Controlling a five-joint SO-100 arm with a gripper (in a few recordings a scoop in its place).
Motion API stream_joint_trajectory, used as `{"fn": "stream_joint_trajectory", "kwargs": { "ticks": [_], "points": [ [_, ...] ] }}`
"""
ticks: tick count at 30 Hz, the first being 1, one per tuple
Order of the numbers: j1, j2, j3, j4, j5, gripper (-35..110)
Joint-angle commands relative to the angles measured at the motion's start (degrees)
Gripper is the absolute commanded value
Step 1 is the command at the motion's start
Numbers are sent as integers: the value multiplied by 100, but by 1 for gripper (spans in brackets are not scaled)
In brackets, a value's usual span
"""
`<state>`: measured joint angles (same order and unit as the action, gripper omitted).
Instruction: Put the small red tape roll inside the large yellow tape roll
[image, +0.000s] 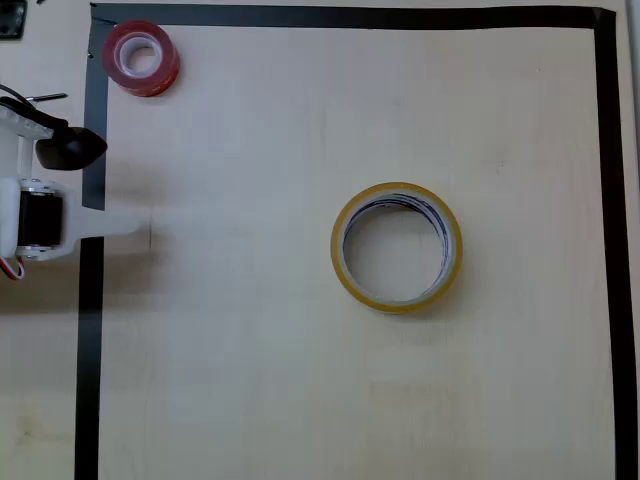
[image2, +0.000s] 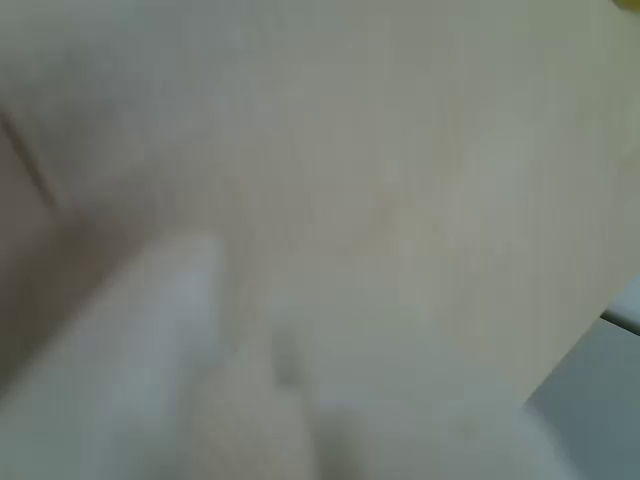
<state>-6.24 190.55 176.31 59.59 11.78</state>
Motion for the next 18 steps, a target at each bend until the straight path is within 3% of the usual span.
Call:
{"fn": "stream_joint_trajectory", "kwargs": {
  "ticks": [1,18],
  "points": [
    [0,62,-35,-132,97,0],
    [-246,62,-378,88,-88,0]
  ]
}}
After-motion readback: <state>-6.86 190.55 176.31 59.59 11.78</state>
